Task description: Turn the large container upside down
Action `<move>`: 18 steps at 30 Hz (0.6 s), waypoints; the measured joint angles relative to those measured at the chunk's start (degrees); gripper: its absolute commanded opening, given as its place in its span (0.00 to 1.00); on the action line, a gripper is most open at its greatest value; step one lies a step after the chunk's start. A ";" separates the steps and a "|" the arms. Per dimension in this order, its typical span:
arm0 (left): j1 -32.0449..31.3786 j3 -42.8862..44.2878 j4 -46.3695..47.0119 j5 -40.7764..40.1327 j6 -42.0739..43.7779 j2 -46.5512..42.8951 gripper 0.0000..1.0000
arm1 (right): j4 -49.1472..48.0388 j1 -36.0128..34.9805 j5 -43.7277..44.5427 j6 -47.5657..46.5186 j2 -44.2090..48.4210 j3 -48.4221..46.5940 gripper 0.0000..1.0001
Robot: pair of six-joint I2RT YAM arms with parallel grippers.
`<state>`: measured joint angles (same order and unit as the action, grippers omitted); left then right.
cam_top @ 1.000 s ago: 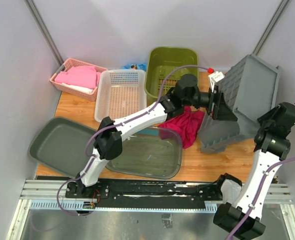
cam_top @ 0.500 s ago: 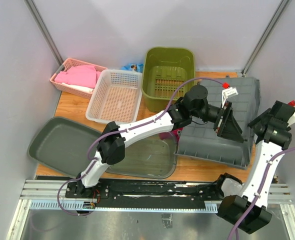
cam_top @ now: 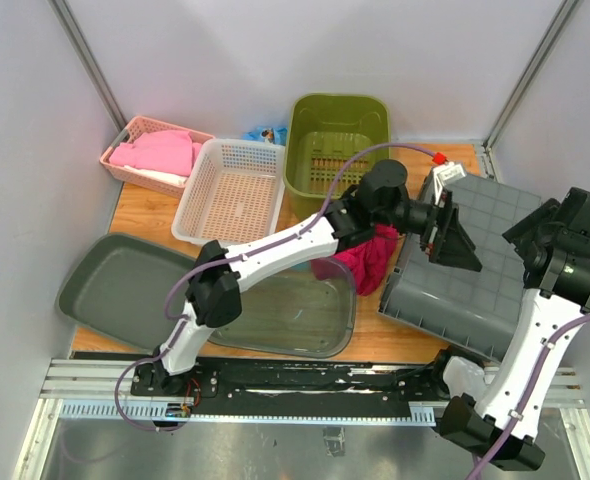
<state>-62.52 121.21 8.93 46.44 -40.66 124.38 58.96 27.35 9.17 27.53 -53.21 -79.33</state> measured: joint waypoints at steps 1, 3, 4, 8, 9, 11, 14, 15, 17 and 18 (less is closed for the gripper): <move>0.57 -1.86 -0.44 -0.72 0.52 -1.29 0.99 | -0.15 -0.31 -3.58 -0.63 0.35 0.22 0.58; 2.12 -8.00 -1.53 -2.67 1.86 -5.53 0.99 | -1.22 -1.22 -9.75 -1.44 1.60 2.14 0.58; 3.21 -12.26 -2.25 -3.82 2.82 -8.59 0.99 | -1.68 -1.95 -12.00 -1.79 2.32 3.58 0.58; 7.26 -25.31 -6.67 -10.91 7.37 -20.09 0.99 | -1.79 -9.35 -17.49 -2.05 6.08 10.69 0.58; 8.02 -27.96 -7.63 -12.55 8.37 -22.84 0.99 | -1.20 -11.80 -17.51 -1.81 6.78 11.93 0.58; 8.70 -33.09 -8.68 -15.41 10.14 -27.87 0.99 | -0.13 -16.24 -15.58 -1.20 7.23 13.51 0.58; 8.39 -38.99 -9.07 -17.55 11.74 -32.54 0.99 | 0.83 -20.09 -11.34 -0.22 6.86 15.43 0.57; 8.31 -40.35 -9.07 -17.97 11.91 -33.16 0.99 | 0.90 -20.39 -10.12 0.00 6.36 15.93 0.56; 8.11 -43.04 -9.01 -18.38 11.96 -33.24 0.99 | 0.48 -20.57 -6.67 0.59 4.55 17.09 0.55; 8.00 -44.28 -8.96 -18.40 11.85 -32.81 0.99 | 0.02 -20.57 -4.81 0.81 3.69 17.59 0.54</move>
<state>-54.52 76.93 -0.03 28.03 -28.82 91.57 58.98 6.79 4.36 28.34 -49.52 -61.73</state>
